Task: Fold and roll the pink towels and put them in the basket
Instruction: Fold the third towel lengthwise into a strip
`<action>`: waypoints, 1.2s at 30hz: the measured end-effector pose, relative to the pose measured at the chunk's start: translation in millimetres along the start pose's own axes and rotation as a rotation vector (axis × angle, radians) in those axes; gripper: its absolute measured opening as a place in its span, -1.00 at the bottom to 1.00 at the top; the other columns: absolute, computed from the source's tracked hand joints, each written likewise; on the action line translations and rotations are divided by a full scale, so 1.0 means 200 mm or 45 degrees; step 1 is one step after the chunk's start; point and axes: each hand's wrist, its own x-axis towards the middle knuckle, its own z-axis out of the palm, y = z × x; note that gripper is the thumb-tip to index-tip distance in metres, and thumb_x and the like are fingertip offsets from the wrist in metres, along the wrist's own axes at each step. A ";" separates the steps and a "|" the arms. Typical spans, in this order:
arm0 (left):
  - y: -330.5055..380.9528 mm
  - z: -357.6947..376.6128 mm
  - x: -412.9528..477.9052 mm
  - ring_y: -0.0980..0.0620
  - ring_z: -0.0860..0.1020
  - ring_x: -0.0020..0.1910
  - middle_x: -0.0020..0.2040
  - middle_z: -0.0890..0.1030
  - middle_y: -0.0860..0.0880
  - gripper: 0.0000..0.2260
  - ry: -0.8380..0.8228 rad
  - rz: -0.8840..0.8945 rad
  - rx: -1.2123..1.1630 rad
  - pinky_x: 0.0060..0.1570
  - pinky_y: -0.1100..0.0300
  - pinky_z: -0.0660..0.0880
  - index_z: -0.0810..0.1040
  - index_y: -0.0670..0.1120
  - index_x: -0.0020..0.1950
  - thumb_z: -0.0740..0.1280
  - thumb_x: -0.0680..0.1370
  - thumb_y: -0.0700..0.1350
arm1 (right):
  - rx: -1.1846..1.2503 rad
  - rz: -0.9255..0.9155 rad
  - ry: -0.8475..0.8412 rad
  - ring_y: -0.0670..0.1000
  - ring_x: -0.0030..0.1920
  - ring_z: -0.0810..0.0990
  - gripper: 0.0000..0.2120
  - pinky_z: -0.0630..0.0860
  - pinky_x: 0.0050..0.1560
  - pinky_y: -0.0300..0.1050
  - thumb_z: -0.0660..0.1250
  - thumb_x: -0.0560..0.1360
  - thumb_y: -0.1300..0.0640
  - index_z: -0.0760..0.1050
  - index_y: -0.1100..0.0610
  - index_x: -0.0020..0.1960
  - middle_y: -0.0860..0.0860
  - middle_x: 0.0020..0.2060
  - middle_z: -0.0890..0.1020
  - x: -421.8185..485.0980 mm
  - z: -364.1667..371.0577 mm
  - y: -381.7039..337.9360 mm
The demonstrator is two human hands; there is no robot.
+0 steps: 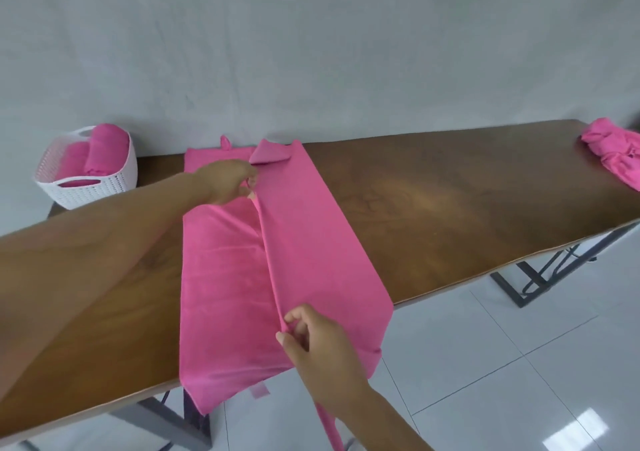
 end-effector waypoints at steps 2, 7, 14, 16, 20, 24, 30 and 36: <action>-0.05 -0.03 -0.07 -0.05 0.52 -0.04 -0.01 0.59 -0.02 -0.91 -0.008 -0.021 0.006 0.06 0.01 0.50 0.52 -0.03 -0.06 0.40 0.58 -0.19 | -0.004 -0.040 -0.032 -0.18 -0.29 0.53 -0.95 0.44 -0.27 -0.32 0.33 0.61 -0.02 0.51 -0.07 0.04 -0.28 -0.31 0.54 0.01 0.05 -0.07; -0.18 -0.08 -0.23 -0.08 0.52 -0.01 0.02 0.57 -0.04 -0.95 0.001 -0.084 0.040 0.08 -0.02 0.49 0.56 -0.09 0.01 0.41 0.58 -0.18 | 0.010 -0.109 -0.142 -0.13 -0.24 0.58 -0.92 0.57 -0.14 -0.13 0.33 0.61 -0.02 0.50 -0.06 0.07 -0.14 -0.30 0.57 0.02 0.16 -0.19; -0.34 -0.02 -0.47 -0.06 0.49 -0.04 -0.02 0.56 -0.05 -0.89 0.013 -0.216 0.032 -0.08 0.08 0.40 0.54 -0.07 -0.08 0.46 0.55 -0.19 | 0.033 -0.187 -0.265 -0.15 -0.24 0.57 -0.91 0.56 -0.10 -0.11 0.33 0.61 0.02 0.52 -0.01 0.10 -0.15 -0.27 0.58 0.00 0.31 -0.30; -0.36 0.01 -0.53 -0.07 0.49 -0.06 -0.03 0.55 -0.06 -0.85 0.005 -0.273 0.019 -0.09 0.08 0.41 0.51 -0.03 -0.13 0.45 0.55 -0.21 | 0.057 -0.182 -0.330 -0.14 -0.20 0.59 -0.86 0.56 -0.08 -0.15 0.33 0.60 0.03 0.53 -0.02 0.15 -0.14 -0.21 0.62 -0.01 0.34 -0.31; -0.37 0.07 -0.64 -0.08 0.51 -0.01 0.00 0.54 -0.06 -0.92 0.026 -0.353 0.035 0.03 -0.02 0.48 0.56 -0.05 -0.09 0.43 0.57 -0.15 | 0.078 -0.174 -0.502 -0.18 -0.07 0.62 -0.71 0.57 0.03 -0.22 0.30 0.60 0.06 0.50 -0.06 0.32 -0.19 -0.03 0.65 -0.05 0.38 -0.29; -0.34 0.13 -0.73 -0.05 0.53 0.04 0.02 0.56 -0.03 -0.94 0.033 -0.377 -0.001 0.12 -0.07 0.50 0.60 -0.02 -0.04 0.42 0.58 -0.06 | 0.050 -0.147 -0.532 -0.23 -0.03 0.62 -0.70 0.57 0.01 -0.30 0.28 0.62 0.02 0.51 -0.03 0.34 -0.22 0.02 0.65 -0.05 0.35 -0.25; -0.23 0.30 -0.83 -0.06 0.54 0.08 0.10 0.56 -0.05 -0.82 0.057 -0.387 -0.182 0.15 0.10 0.45 0.60 -0.07 0.12 0.42 0.58 -0.02 | 0.025 -0.069 -0.469 -0.29 -0.07 0.59 -0.76 0.49 -0.10 -0.40 0.32 0.61 0.08 0.55 -0.06 0.26 -0.25 -0.06 0.65 0.00 0.25 -0.13; -0.04 0.52 -0.82 -0.12 0.35 0.49 0.50 0.39 -0.12 -0.47 0.080 -0.407 -0.195 0.49 0.00 0.28 0.39 -0.08 0.52 0.35 0.61 0.11 | 0.032 -0.001 -0.337 -0.25 -0.04 0.61 -0.80 0.45 -0.05 -0.45 0.34 0.59 0.15 0.58 -0.06 0.16 -0.20 -0.10 0.67 0.07 0.08 -0.01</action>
